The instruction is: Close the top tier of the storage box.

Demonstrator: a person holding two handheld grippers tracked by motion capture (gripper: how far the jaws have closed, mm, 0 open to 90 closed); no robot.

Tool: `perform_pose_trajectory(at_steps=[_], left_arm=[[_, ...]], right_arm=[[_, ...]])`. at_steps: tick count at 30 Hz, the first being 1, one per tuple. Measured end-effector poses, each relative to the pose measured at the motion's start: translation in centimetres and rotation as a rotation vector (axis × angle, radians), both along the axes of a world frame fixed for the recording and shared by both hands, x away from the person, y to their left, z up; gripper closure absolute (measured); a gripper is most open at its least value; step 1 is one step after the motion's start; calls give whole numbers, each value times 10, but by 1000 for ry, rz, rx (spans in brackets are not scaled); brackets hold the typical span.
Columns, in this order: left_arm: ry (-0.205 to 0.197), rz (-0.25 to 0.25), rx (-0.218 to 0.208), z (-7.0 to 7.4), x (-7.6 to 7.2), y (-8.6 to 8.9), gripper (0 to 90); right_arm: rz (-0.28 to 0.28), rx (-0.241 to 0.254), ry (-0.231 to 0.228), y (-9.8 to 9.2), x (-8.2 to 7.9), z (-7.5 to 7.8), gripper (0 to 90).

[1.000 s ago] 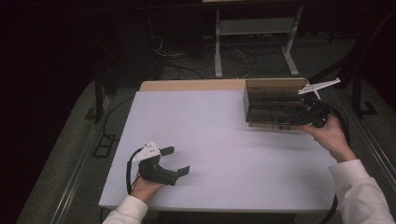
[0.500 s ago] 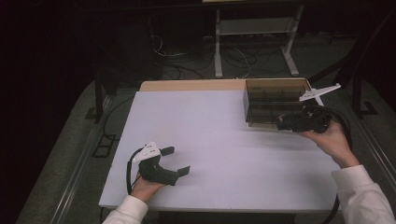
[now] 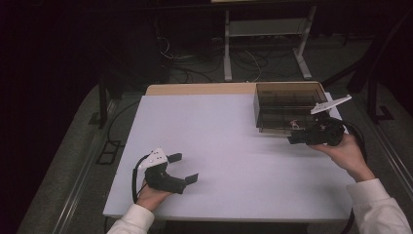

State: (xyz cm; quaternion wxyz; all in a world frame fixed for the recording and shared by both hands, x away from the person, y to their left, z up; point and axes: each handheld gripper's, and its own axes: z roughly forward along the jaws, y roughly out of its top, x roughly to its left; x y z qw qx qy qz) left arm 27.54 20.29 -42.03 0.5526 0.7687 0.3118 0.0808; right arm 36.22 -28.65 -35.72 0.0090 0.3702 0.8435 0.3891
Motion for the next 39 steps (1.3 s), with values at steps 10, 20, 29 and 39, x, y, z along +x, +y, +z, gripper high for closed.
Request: perform_pose_trajectory(at_steps=[10, 20, 29, 39], left_arm=[[1, 0, 3, 0, 0, 0, 0], [1, -1, 3, 0, 0, 0, 0], [0, 0, 3, 0, 0, 0, 0], [1, 0, 3, 0, 0, 0, 0]], right_arm=[[12, -6, 18, -2, -1, -11, 845], [-25, -32, 39, -3, 3, -18, 894], [-61, -49, 53, -7, 7, -26, 894], [-88, -68, 52, -10, 9, -30, 894]])
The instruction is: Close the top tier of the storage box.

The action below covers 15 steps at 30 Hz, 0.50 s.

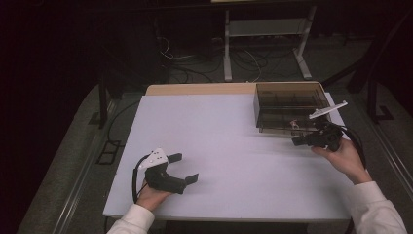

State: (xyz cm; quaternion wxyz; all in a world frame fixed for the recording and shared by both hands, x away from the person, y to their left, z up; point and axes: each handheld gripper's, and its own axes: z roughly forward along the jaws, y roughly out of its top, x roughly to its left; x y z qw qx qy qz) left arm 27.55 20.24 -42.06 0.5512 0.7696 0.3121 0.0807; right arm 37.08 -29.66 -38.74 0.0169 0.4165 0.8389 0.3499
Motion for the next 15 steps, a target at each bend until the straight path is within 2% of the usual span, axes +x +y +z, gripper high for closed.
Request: perform_pose_trajectory(at_steps=[9, 15], left_arm=[[-1, 0, 0, 0, 0, 0, 0], [-1, -1, 0, 0, 0, 0, 0]], right_arm=[[-38, -23, -5, -1, 3, -3, 894], [-44, -25, -4, -2, 4, -3, 894]])
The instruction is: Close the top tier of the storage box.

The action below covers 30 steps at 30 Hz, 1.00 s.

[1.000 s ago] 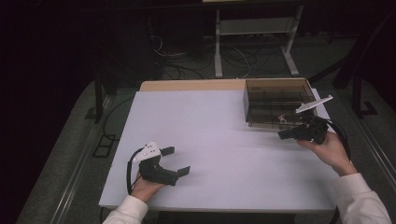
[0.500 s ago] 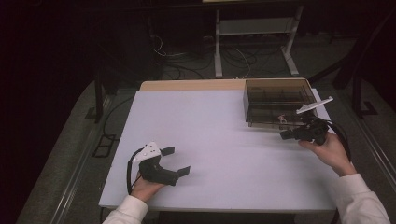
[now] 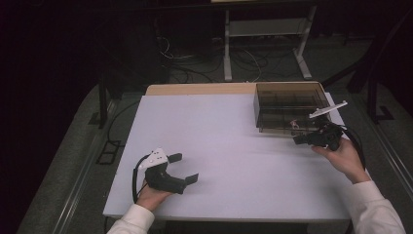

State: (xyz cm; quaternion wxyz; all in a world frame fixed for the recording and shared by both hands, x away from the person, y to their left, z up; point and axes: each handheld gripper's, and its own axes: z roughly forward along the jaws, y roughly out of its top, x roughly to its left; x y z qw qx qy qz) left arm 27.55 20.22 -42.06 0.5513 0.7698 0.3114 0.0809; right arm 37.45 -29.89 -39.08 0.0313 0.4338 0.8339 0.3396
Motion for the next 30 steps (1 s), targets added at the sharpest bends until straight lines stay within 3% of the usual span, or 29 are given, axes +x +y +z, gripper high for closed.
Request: perform_pose_trajectory(at_steps=[30], left_arm=[[1, 0, -1, 0, 1, 1, 0]], right_arm=[[-42, 30, -11, -9, 8, 2, 894]])
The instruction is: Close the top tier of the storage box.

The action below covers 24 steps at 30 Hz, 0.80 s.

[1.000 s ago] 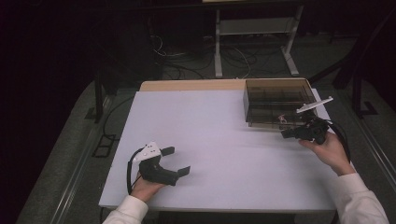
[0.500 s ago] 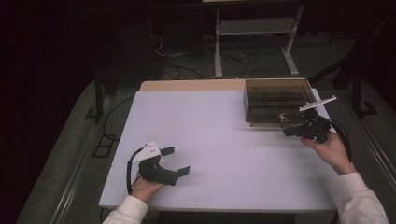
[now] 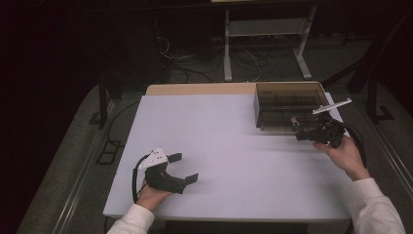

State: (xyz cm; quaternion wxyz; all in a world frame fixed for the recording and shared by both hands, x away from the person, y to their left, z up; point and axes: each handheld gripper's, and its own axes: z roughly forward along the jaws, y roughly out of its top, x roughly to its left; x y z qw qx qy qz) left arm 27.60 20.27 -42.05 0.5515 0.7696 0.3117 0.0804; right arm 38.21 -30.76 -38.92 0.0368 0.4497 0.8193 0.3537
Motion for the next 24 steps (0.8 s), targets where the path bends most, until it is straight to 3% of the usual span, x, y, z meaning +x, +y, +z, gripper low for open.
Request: perform_pose_trajectory(at_steps=[24], left_arm=[[1, 2, -1, 0, 0, 0, 0]], right_arm=[[-35, 14, 6, -5, 15, 3, 894]])
